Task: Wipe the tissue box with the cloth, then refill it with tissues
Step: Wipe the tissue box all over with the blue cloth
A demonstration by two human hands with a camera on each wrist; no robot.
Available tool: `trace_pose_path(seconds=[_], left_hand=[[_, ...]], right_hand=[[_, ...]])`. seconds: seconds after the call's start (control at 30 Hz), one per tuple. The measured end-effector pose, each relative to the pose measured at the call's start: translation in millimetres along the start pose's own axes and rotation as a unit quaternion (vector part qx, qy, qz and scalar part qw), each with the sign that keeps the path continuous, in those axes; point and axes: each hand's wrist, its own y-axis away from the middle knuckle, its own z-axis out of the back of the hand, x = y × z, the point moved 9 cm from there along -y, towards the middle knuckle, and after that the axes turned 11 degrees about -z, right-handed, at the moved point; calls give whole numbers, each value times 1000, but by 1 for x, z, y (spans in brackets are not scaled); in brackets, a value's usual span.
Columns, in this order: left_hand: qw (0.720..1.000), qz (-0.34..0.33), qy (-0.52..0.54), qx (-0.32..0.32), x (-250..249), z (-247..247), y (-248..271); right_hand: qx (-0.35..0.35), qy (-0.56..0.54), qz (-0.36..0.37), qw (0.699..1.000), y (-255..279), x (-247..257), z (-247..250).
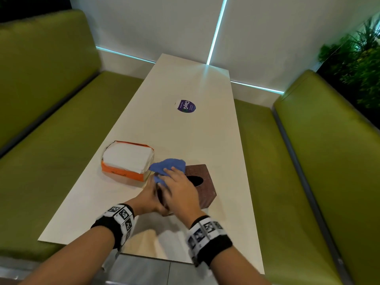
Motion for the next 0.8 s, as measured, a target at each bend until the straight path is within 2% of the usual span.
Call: trace_pose_path(seconds=[0.03, 0.13, 0.17, 0.23, 0.27, 0.33, 0.37, 0.4, 0.47, 0.57, 0.67, 0.73, 0.8], left_hand=[[998, 36, 48, 3, 10, -3, 1], [998, 45, 44, 3, 15, -3, 4], [999, 37, 37, 7, 12, -4, 4], [999, 29, 23, -7, 14, -4, 3], [999, 36, 18, -13, 15, -2, 0], [998, 57, 29, 14, 18, -9, -1], [995, 84, 47, 31, 15, -13, 3], [995, 83, 50, 38, 8, -12, 5], [998, 48, 39, 18, 3, -7, 2], [999, 29, 36, -7, 15, -3, 5], [998, 24, 50, 4, 10, -4, 5], [998, 28, 57, 9, 10, -4, 4], [997, 27, 67, 18, 9, -4, 4]], right_hand=[[-9, 0, -11, 1000, -3, -19, 7], [-86, -22, -135, 987, -9, -85, 43], [-107, -23, -164, 980, -7, -95, 47], [-100, -38, -194, 975, -2, -84, 39], [-87, -48, -181, 979, 2, -63, 30], [-56, -29, -98, 993, 13, -12, 8], [-39, -27, -63, 997, 19, 0, -3], [-23, -22, -40, 999, 22, 0, -9], [-34, -17, -50, 998, 24, -26, 5], [-42, -83, -130, 987, 24, -89, 36], [-92, -184, -261, 943, 29, -138, 59], [-118, -266, -372, 882, 44, -172, 61], [-95, -395, -429, 807, 58, -191, 49]])
